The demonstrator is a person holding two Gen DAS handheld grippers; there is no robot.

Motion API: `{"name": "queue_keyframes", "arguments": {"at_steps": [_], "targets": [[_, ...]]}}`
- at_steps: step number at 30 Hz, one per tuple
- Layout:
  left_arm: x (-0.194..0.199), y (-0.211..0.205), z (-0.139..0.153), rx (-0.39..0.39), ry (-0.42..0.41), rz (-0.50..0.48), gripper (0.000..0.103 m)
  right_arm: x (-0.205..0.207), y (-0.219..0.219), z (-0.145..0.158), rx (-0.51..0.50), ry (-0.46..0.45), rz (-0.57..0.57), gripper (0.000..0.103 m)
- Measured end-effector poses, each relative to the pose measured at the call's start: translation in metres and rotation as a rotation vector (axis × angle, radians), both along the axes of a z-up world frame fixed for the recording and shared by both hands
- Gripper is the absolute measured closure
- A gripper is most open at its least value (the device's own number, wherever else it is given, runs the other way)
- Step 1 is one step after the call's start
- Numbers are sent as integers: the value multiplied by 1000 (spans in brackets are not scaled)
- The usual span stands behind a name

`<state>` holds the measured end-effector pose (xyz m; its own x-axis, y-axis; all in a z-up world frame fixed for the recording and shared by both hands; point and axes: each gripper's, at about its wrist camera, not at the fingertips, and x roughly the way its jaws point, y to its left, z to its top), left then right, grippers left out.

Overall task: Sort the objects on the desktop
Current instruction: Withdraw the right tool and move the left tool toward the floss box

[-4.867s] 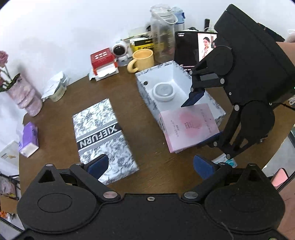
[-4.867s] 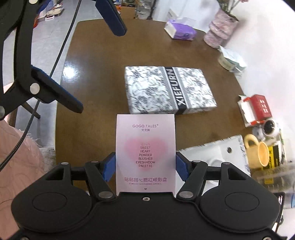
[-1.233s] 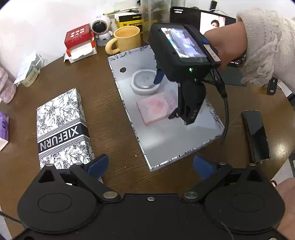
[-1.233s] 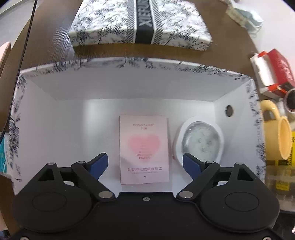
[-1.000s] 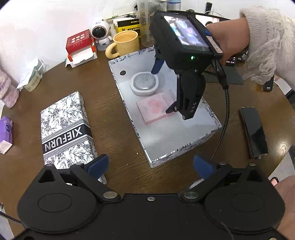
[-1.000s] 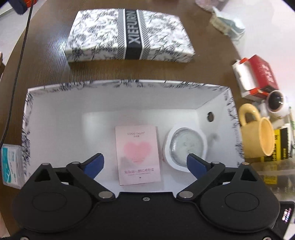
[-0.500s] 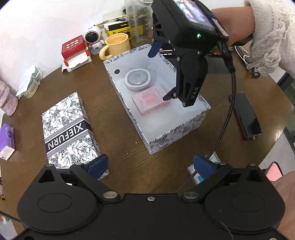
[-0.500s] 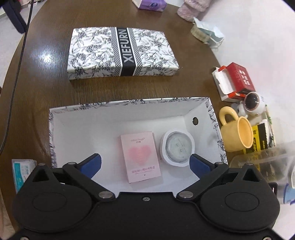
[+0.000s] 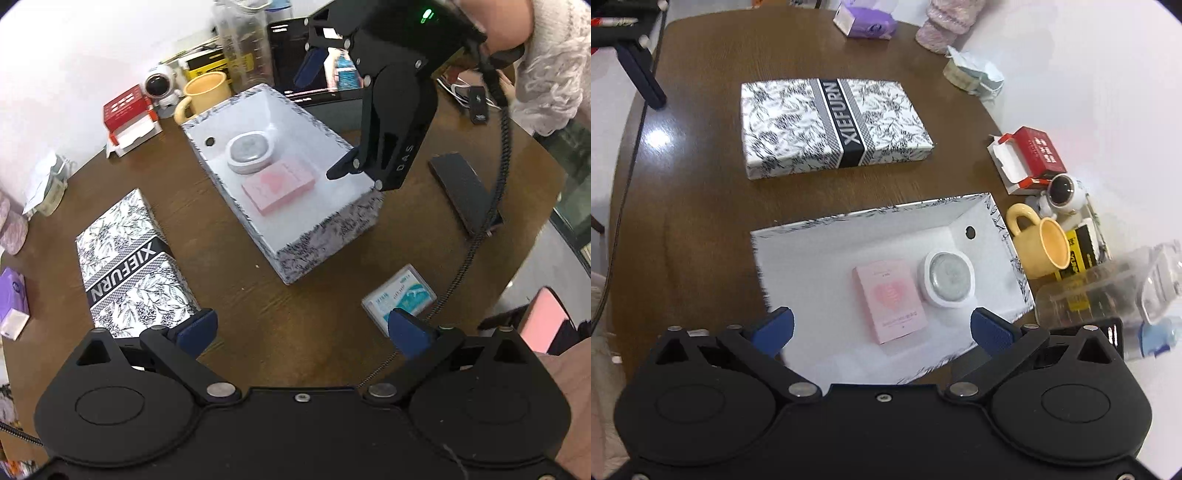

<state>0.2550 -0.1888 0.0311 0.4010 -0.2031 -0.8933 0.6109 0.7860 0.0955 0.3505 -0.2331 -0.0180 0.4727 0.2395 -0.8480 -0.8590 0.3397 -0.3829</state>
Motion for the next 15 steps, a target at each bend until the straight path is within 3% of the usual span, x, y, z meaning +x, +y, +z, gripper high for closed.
{"name": "queue_keyframes", "arguments": {"at_steps": [7,15], "targets": [[-15,-10,-8,13,4,-105,3,-53,-15,14,7,-9,-35,0],[-29,-33,-31,38,29,-237,3,-114,-27,3,-7,33,-79,0]]}}
